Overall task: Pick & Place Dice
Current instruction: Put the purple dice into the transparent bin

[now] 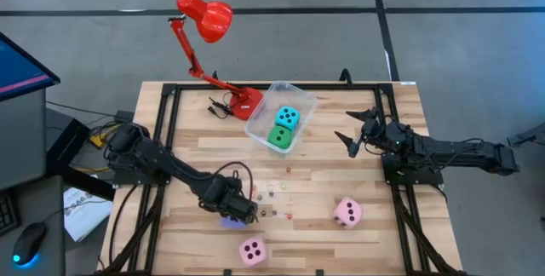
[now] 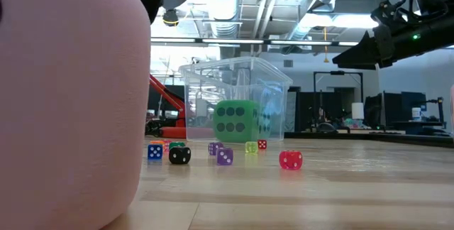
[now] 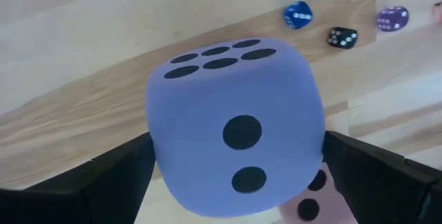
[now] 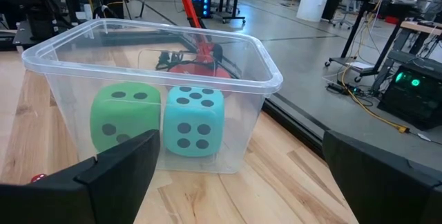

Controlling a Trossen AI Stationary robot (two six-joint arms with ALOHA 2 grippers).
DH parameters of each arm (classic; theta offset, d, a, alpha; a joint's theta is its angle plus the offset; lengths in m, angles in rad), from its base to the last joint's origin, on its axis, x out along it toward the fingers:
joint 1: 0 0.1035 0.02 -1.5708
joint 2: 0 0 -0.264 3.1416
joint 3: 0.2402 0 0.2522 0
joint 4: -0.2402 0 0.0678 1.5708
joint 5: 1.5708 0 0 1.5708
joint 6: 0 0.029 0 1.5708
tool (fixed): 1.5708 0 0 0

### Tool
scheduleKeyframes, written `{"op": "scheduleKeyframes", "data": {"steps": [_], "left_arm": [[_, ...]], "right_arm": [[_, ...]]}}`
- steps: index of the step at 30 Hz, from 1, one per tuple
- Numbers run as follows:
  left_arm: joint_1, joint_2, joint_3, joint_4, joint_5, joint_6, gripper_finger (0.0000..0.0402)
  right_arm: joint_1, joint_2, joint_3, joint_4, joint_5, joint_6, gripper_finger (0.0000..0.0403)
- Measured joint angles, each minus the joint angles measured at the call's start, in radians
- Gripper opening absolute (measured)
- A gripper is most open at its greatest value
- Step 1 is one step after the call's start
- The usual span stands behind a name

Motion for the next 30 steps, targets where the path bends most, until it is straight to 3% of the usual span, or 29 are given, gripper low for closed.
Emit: {"op": "scheduleKeyframes", "data": {"steps": [12, 24, 30], "left_arm": [[-0.003, 0.008, 0.0, 0.002, 0.004, 0.0, 0.0397], [-0.005, 0.009, -0.001, -0.007, -0.061, 0.002, 0.0397], [-0.016, 0.01, -0.001, -0.031, -0.092, 0.008, 0.0365]], "right_arm": [[0.0, 0.0, 0.0, 0.0, 0.0, 0.0, 0.04], [0.0, 0.0, 0.0, 0.0, 0.0, -0.019, 0.04], [0.0, 0.0, 0.0, 0.001, 0.0, -0.019, 0.04]]}}
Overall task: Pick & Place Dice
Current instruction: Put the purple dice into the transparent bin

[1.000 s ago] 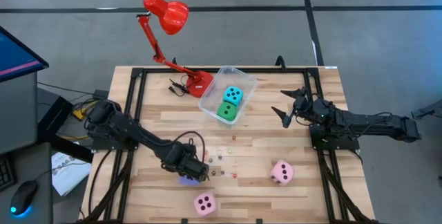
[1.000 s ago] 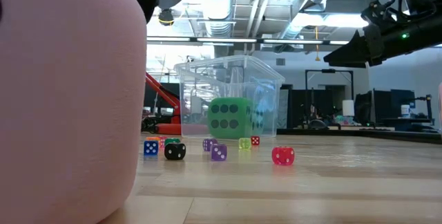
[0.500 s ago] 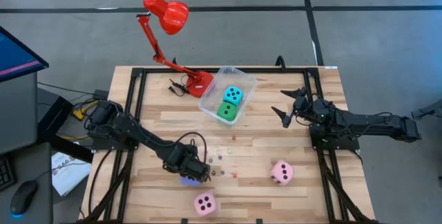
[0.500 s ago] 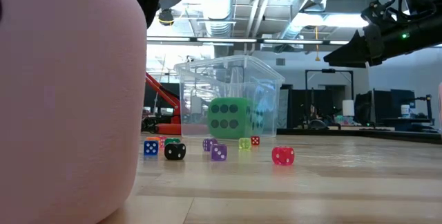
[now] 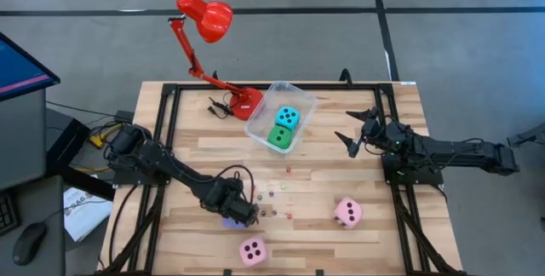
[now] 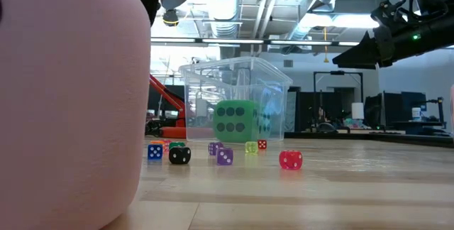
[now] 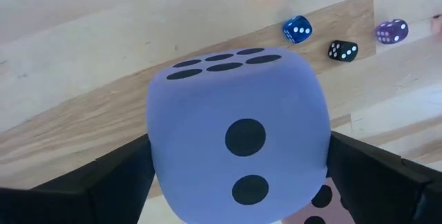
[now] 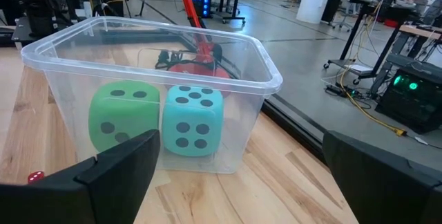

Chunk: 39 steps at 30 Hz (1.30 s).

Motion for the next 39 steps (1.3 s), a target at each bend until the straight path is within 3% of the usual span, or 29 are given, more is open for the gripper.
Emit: {"op": "scheduleKeyframes", "data": {"steps": [4, 14, 20, 28, 34, 39], "left_arm": [[-0.009, -0.006, -0.001, -0.016, -0.041, 0.003, 0.0342], [-0.007, -0.109, -0.006, -0.145, -0.256, 0.02, 0.0337], [0.018, -0.236, -0.004, -0.152, -0.471, 0.158, 0.0337], [0.174, -0.399, -0.004, -0.097, -0.715, 0.554, 0.0336], [0.342, -0.466, -0.003, 0.209, -0.717, 1.009, 0.0336], [0.481, -0.434, -0.002, 0.466, -0.593, 1.345, 0.0336]], "right_arm": [[0.0, 0.0, 0.0, 0.0, 0.0, 0.0, 0.04], [0.0, 0.0, 0.0, 0.0, 0.0, 0.0, 0.04], [0.0, 0.0, 0.0, 0.0, 0.0, 0.0, 0.04], [0.0, 0.0, 0.0, -0.004, 0.0, 0.0, 0.04], [0.0, 0.0, 0.0, -0.003, 0.0, -0.027, 0.04], [0.0, 0.0, 0.0, -0.001, 0.0, -0.06, 0.04]]}}
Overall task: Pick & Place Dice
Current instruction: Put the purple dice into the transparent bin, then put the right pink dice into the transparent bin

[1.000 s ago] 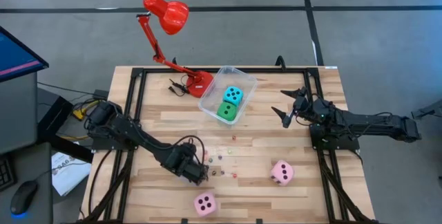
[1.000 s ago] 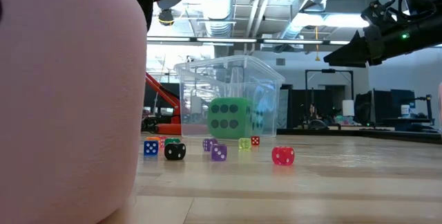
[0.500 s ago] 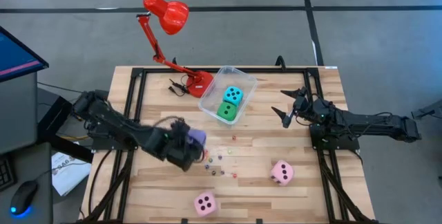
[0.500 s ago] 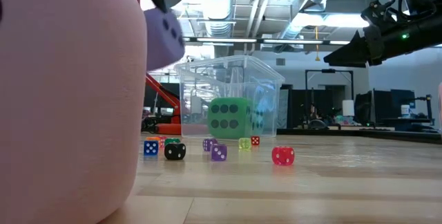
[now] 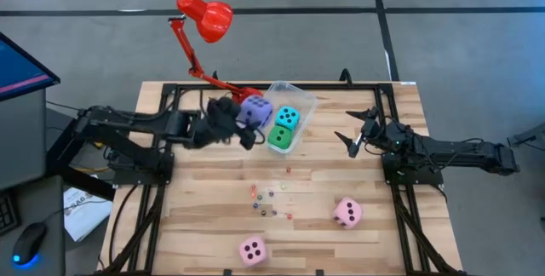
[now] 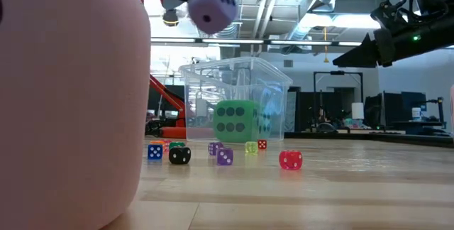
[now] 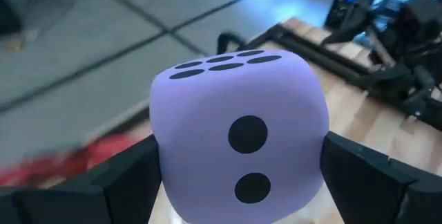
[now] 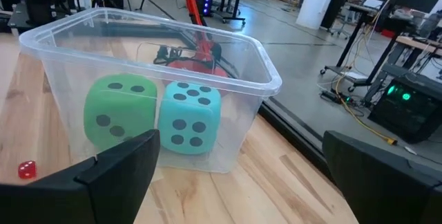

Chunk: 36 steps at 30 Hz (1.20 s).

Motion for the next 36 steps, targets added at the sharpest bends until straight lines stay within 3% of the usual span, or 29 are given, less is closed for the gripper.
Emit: {"op": "scheduleKeyframes", "data": {"steps": [7, 18, 29, 36], "left_arm": [[0.185, 0.162, 0.0, 0.242, 0.222, 0.163, 0.0337], [0.292, 0.342, 0.0, 0.286, 0.234, 0.16, 0.0345], [0.29, 0.348, 0.0, 0.306, 0.316, 0.089, 0.0395], [0.288, 0.347, 0.001, 0.337, 0.316, 0.089, 0.0396]], "right_arm": [[0.0, 0.0, 0.0, 0.018, 0.0, -0.049, 0.04], [0.0, 0.0, 0.0, 0.032, 0.0, -0.124, 0.04], [0.0, 0.0, 0.0, 0.032, 0.0, -0.132, 0.04], [0.0, 0.0, 0.0, 0.032, 0.0, -0.133, 0.04]]}}
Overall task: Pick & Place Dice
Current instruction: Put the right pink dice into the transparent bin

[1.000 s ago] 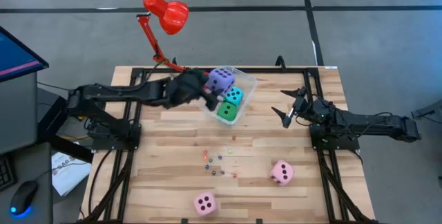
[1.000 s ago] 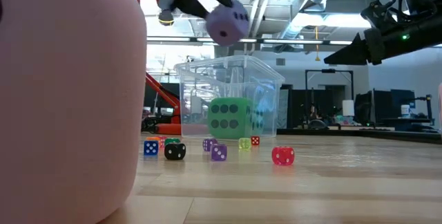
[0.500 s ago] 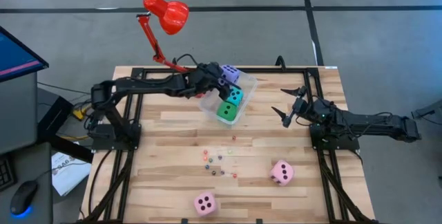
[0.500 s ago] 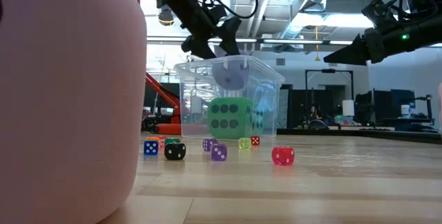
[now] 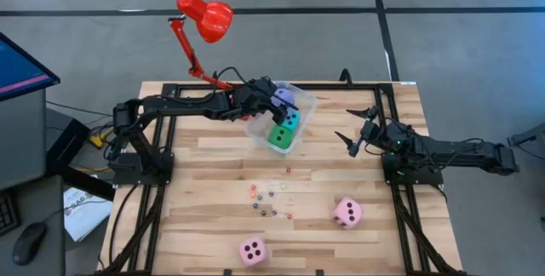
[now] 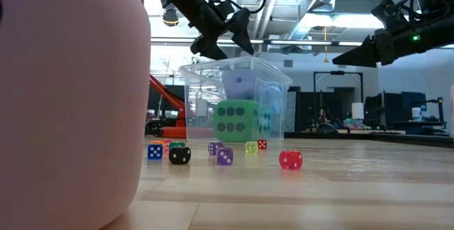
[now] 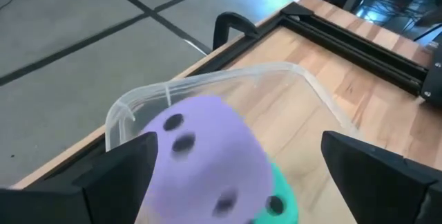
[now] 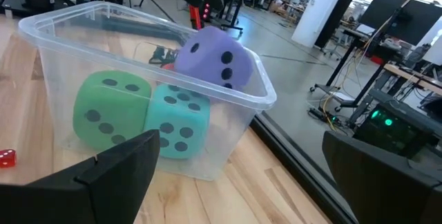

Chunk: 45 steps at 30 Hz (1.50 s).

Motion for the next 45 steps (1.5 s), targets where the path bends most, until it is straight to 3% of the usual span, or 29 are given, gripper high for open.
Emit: {"op": "scheduleKeyframes", "data": {"steps": [12, 24, 36, 45], "left_arm": [[-0.011, -0.118, 0.0, -0.025, 0.0, 0.005, 0.0389], [-0.113, -0.27, 0.0, -0.091, 0.0, 0.124, 0.0374], [-0.203, -0.283, 0.0, -0.257, 0.0, 0.089, 0.0357], [-0.199, -0.279, -0.001, -0.257, -0.008, 0.075, 0.0346]], "right_arm": [[0.0, 0.0, 0.0, 0.0, 0.0, 0.001, 0.04], [0.0, 0.0, 0.0, 0.0, 0.0, 0.002, 0.04], [0.0, 0.0, 0.0, 0.0, 0.0, 0.002, 0.04], [0.0, 0.0, 0.0, 0.0, 0.0, 0.009, 0.04]]}}
